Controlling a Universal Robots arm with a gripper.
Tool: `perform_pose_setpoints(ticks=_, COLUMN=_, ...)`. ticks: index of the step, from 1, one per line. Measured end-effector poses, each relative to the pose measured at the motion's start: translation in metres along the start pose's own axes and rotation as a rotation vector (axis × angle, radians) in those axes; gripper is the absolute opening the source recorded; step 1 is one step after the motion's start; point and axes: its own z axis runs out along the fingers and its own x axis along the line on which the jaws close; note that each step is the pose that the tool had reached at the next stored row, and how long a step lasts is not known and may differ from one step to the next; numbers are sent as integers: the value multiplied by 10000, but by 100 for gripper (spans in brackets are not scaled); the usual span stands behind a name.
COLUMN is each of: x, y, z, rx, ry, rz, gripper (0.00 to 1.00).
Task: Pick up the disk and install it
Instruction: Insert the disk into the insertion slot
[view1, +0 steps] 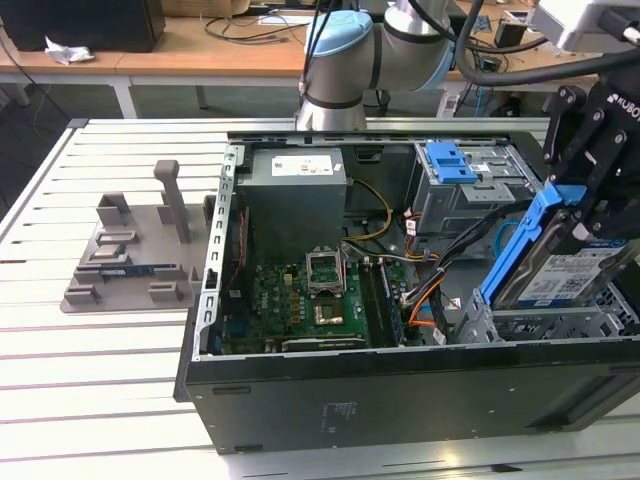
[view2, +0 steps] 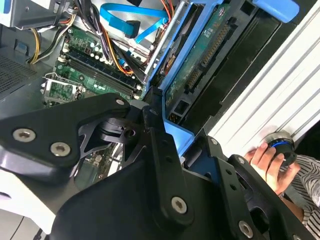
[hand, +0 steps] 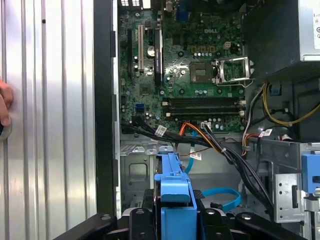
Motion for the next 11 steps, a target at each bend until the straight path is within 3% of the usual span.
perform_pose_setpoints(ticks=11, x=2, y=-10, z=163, rx=-1, ry=-1, rz=0, gripper=37)
